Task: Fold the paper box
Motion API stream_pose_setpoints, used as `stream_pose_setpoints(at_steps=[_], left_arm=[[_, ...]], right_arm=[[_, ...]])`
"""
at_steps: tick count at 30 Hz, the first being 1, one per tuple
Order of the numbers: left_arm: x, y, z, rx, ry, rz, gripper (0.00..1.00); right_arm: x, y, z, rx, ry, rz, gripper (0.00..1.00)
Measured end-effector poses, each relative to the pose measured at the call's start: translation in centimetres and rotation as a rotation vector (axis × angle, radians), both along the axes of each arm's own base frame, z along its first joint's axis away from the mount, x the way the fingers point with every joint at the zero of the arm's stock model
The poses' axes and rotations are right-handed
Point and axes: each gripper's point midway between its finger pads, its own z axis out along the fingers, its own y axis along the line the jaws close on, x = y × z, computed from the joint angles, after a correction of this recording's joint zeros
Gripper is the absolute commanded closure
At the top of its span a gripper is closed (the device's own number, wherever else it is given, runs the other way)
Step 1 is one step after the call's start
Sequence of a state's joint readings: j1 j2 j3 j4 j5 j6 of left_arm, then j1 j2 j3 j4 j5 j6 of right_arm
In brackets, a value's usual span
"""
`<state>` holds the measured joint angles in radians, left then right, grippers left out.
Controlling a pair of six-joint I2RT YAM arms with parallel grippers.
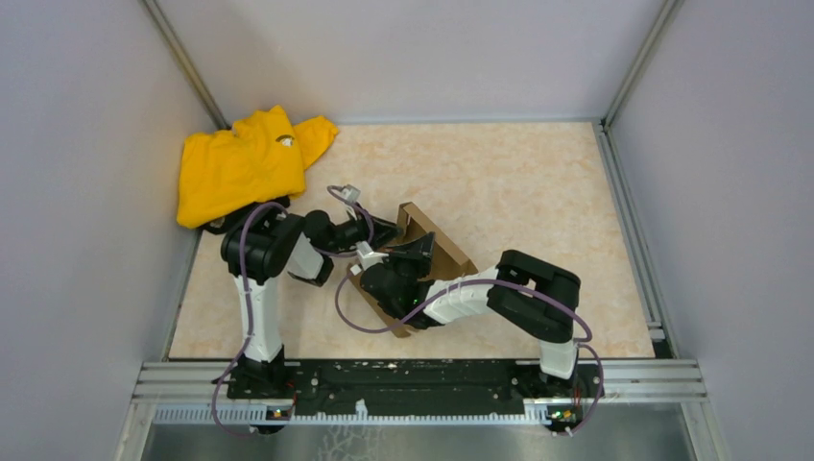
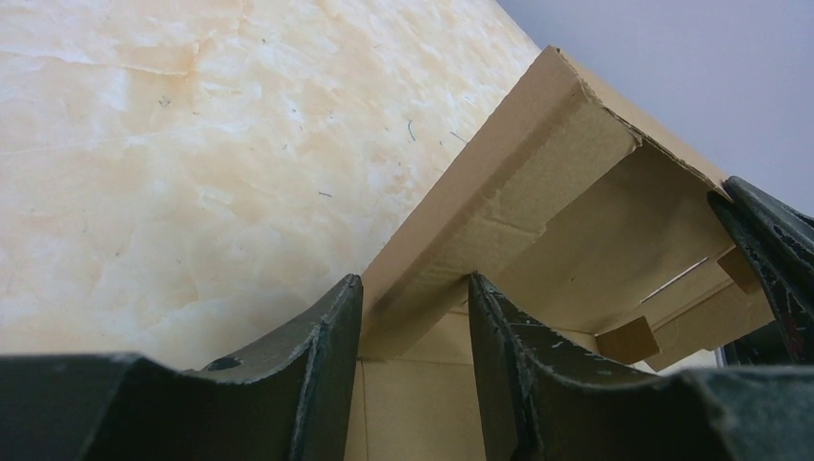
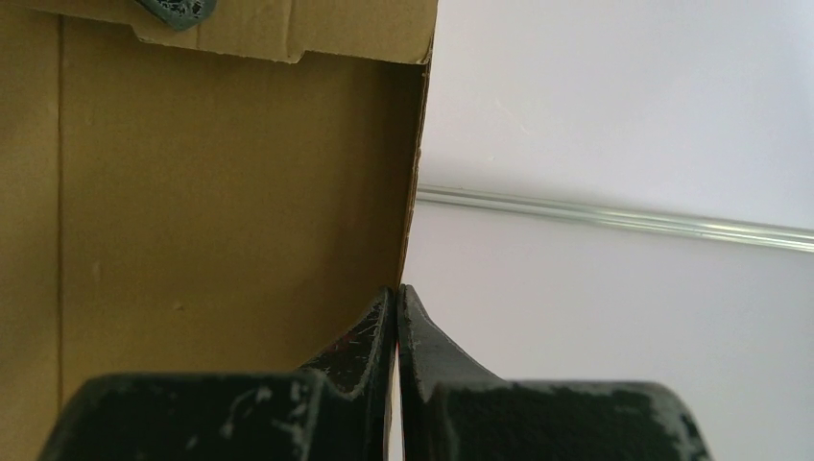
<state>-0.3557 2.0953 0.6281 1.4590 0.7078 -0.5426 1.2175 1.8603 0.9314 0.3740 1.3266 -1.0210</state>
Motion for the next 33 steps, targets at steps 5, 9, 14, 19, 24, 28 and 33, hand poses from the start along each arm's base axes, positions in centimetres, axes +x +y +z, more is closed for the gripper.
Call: stream_pose_setpoints(at_steps=[5,9,14,19,24,28,33], left_arm=[[0.3,-0.2,0.0,0.006,-0.01,0.004,0.55],[0.4,-0.3,-0.2,0.014,-0.006,0.012,0.58],[0.9,-0.1,-0.6,0.03,0.005,0.034,0.67],[1.2,-0.4,-0.9,0.044,0.006,0.046,0.69],[1.4,-0.5,-0.9,0.049,0.007,0.055,0.72],[1.5,-0.5,-0.9,0.05,0.008,0.061,0.68],[1.6,-0.5,-1.3,0.058,0.018,0.075,0.59]], right_arm=[[0.0,0.0,0.0,0.001,0.0,0.001,1.0],[0.0,0.1,0.0,0.002,0.001,0.002,1.0],[0.1,0.5,0.2,0.016,0.003,0.013,1.0],[0.2,0.8,0.2,0.022,0.005,0.022,1.0],[0.1,0.9,0.2,0.023,0.008,0.026,1.0],[0.1,0.9,0.0,0.021,0.013,0.028,1.0],[0.1,1.0,0.0,0.03,0.015,0.028,1.0]])
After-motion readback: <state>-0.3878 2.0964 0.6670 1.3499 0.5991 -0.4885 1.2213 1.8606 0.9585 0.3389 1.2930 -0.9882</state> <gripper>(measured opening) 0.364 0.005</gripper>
